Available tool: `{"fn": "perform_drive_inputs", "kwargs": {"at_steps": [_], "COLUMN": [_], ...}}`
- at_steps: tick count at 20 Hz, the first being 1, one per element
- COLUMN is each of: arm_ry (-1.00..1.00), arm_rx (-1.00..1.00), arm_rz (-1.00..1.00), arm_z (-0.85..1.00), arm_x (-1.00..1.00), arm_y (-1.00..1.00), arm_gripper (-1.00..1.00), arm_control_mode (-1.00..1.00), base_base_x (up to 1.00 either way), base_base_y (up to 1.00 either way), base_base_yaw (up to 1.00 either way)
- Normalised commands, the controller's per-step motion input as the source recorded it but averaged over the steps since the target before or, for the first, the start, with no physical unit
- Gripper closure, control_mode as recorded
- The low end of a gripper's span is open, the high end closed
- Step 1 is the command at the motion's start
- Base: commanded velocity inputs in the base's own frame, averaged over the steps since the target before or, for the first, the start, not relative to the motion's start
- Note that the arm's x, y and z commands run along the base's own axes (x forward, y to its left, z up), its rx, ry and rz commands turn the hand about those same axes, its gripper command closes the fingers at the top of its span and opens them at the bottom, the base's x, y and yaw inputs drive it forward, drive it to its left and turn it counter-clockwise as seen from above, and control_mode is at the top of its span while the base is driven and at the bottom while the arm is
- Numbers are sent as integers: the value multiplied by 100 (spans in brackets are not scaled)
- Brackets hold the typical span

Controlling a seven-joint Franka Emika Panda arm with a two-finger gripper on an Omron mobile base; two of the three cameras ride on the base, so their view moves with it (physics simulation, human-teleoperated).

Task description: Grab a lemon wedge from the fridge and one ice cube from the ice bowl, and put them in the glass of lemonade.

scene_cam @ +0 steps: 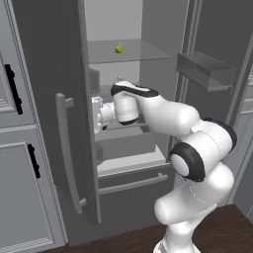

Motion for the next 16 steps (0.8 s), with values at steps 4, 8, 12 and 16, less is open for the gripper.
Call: {"fn": "perform_drive_inputs", "kwargs": {"at_steps": [4, 8, 12, 16], "arm_ry": [0, 0, 0, -3], "arm_rx": [3, 1, 1, 0], "arm_rz": [10, 10, 8, 1], "arm_z": [0, 0, 0, 0], "arm_x": [-39, -46, -38, -25], "arm_y": [100, 100, 98, 31], "arm_gripper": [-100, -100, -100, -100], "arm_control_mode": [-100, -100, -100, -100], "base_base_x": [0, 0, 0, 0], "base_base_y": [0, 0, 0, 0], "base_base_yaw": [0, 0, 0, 0]}}
